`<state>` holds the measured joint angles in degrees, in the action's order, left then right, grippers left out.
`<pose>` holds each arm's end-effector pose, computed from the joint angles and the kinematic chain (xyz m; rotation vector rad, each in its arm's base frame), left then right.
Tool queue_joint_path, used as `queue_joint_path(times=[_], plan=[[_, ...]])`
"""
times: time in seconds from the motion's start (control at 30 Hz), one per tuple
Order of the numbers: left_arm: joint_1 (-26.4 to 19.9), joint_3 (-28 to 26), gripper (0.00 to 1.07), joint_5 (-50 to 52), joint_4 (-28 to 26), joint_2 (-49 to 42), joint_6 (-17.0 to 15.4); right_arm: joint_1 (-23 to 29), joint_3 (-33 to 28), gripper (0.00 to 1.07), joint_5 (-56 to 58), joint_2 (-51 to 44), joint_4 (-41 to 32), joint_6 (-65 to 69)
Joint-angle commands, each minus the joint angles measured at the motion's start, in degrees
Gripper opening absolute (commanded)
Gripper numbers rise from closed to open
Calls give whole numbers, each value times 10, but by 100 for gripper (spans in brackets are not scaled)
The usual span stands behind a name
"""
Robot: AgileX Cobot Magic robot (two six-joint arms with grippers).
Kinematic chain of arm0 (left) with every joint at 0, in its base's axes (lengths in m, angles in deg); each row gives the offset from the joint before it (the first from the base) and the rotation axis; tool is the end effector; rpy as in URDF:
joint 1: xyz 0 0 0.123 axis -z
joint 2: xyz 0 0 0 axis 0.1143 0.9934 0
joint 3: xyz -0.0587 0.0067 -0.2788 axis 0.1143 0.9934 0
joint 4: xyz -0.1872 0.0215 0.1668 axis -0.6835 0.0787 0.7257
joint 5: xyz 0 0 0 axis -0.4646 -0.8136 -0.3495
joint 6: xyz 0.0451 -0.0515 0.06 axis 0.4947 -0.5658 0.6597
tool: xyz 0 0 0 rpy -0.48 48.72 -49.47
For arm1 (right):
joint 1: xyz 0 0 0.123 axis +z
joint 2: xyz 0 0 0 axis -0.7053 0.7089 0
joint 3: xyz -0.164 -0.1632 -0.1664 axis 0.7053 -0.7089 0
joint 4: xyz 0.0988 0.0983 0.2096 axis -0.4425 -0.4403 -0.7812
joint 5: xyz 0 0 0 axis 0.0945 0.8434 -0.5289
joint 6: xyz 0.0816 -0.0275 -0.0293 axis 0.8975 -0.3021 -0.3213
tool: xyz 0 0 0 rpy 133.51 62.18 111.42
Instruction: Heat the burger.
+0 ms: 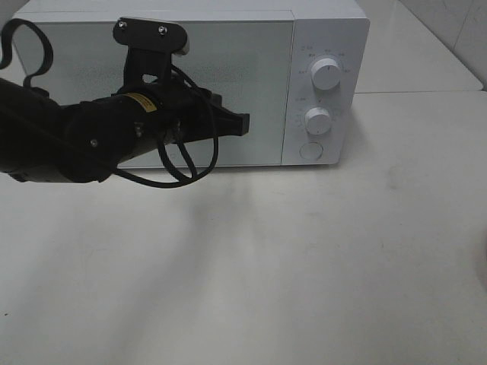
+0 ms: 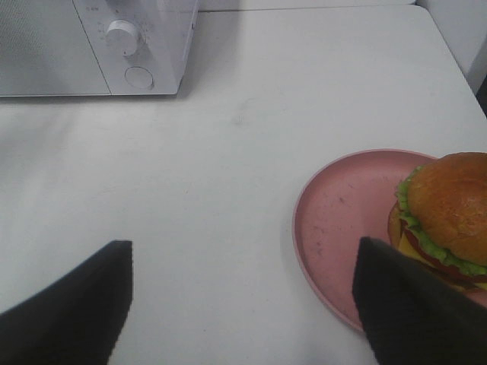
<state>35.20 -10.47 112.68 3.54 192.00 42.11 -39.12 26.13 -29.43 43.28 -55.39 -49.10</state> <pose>0.2977 -0.2398 0.1775 0.3983 1.9334 -0.3839 -0.0052 -0.0040 0.2804 0.0028 2.0176 0.0755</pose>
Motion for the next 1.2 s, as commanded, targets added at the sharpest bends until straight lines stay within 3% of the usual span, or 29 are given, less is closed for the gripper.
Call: queue_joint_path(times=[0.03,0.07,0.1,0.17,0.23,0.33,0.53,0.63,0.73,0.77,1.0,1.07,1.2], plan=[[4,2,86,-147,-6,-36,-1,-3,1,76,-3,-16,2,-4],[4,2,86,-147,-6,-36,-1,-3,1,76,-3,-16,2,-4],[4,2,102,-205,-6,-50,-1,-3,1,76,-3,-16,2,-4],[4,2,101,-225,-4,-55,-1,-3,1,76,-3,-16,2,-4],[4,2,100,-319,14,-79,0,-3,1,76,-3,-16,2,-4],[4,2,100,-341,23,-85,0,-3,1,76,-3,-16,2,-4],[-3,2,100,-483,80,-123,-1,-3,1,76,-3,-16,2,-4],[-48,1,100,-591,80,-155,-19,-3,1,76,-3,-16,2,-4],[-62,1,100,-606,81,-160,-23,-3,1,76,-3,-16,2,-4],[-92,1,100,-642,81,-174,-24,-3,1,76,-3,-16,2,-4],[-182,1,100,-741,82,-224,-24,-3,1,76,-3,-16,2,-4],[-247,1,100,-802,91,-265,-24,-3,1,76,-3,-16,2,-4],[-292,1,100,-839,113,-296,-26,-3,1,76,-3,-16,2,-4]])
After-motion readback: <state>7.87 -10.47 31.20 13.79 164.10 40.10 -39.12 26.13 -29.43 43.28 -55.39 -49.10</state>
